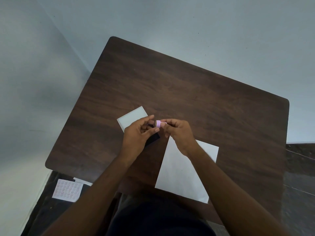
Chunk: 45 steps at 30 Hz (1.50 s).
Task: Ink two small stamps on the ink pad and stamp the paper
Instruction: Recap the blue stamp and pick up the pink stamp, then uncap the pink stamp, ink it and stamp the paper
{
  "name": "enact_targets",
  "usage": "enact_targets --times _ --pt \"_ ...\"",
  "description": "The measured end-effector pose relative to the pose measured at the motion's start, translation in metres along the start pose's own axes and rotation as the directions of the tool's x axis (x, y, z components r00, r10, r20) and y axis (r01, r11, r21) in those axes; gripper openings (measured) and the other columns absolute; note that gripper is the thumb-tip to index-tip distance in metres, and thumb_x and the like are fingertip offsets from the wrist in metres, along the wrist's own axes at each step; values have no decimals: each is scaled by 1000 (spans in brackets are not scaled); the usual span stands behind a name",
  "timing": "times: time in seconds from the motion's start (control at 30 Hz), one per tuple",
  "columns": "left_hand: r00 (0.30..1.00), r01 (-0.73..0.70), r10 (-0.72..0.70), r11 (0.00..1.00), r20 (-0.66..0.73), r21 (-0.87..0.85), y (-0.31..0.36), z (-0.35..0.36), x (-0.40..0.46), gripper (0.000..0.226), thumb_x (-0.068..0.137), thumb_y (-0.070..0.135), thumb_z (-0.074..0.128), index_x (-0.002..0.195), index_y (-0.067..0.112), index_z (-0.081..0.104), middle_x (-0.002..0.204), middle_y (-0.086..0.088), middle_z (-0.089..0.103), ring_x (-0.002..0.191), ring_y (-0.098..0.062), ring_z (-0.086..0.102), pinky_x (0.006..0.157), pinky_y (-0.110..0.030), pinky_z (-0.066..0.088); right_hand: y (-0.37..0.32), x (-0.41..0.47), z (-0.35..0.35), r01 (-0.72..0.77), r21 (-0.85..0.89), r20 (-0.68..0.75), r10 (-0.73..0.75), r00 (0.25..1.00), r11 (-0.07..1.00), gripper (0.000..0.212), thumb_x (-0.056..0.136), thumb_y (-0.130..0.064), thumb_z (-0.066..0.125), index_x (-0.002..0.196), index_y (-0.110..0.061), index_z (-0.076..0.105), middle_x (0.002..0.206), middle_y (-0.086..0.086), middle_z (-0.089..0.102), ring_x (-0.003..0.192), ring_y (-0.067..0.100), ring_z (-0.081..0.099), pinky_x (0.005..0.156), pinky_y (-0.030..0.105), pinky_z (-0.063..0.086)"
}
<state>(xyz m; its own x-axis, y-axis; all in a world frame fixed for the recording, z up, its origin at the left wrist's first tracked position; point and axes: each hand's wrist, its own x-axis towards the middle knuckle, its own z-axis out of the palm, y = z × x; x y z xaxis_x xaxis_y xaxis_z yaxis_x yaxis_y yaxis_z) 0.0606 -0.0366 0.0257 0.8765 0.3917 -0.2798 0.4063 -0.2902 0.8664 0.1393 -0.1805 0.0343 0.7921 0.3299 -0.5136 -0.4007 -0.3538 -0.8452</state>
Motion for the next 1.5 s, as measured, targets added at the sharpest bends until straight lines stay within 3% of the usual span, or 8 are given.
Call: enact_targets --times 0.13,0.33,0.5,0.77,1.0,1.17,1.37,1.5 --pt "999 -36 36 999 1 9 1 0 -4 42 80 30 76 120 21 68 102 16 68 86 16 60 79 3 39 0 -4 -2 14 -1 39 -14 999 1000 24 86 -25 67 103 -8 72 83 8 72 63 11 60 58 18 50" --pt "999 -48 47 999 -24 -12 2 1 -12 34 80 33 76 113 25 72 101 22 67 89 17 60 80 0 43 -1 -8 -1 -3 21 64 2 998 1000 22 82 -23 71 100 -10 74 75 4 72 58 11 57 57 19 51" --pt "1000 12 -12 997 -7 -71 4 -1 -15 30 78 31 77 107 23 75 100 8 75 88 -2 67 85 -14 52 1 -12 -1 2 10 74 -3 997 1000 14 84 -20 70 96 -16 75 67 -9 72 54 8 58 56 17 51" --pt "999 50 -50 994 4 -97 -5 -14 -23 31 79 26 77 108 18 75 98 1 76 88 -12 70 87 -33 57 -1 -20 8 -3 -26 75 5 997 1000 15 85 -19 68 82 -32 74 63 -13 69 53 8 58 55 18 51" --pt "988 139 -146 984 -53 -110 -39 -37 -33 32 79 12 78 109 19 71 99 7 75 86 -4 71 82 -32 59 2 -22 21 -53 -8 97 53 994 999 9 86 -21 68 90 -22 76 71 6 70 57 16 57 57 20 51" --pt "959 218 -239 966 -151 -141 -65 -48 -46 27 83 11 74 106 23 69 100 6 74 90 -6 70 89 -32 57 1 -24 31 -77 22 120 74 990 997 11 86 -19 67 86 -26 76 75 5 72 59 19 59 60 23 55" --pt "915 279 -290 957 -281 -82 -87 -56 -59 26 86 11 71 111 18 69 97 4 73 85 1 66 84 -17 54 3 -31 45 -135 77 190 119 975 988 11 87 -18 66 91 -20 75 86 11 73 69 25 61 71 32 56" --pt "925 253 -229 967 -305 43 -95 -56 -63 26 85 21 73 110 14 73 103 -2 68 91 -14 63 86 -25 51 1 -34 53 -171 106 230 143 963 980 17 88 -16 64 101 -9 72 92 14 71 75 28 61 75 34 55"
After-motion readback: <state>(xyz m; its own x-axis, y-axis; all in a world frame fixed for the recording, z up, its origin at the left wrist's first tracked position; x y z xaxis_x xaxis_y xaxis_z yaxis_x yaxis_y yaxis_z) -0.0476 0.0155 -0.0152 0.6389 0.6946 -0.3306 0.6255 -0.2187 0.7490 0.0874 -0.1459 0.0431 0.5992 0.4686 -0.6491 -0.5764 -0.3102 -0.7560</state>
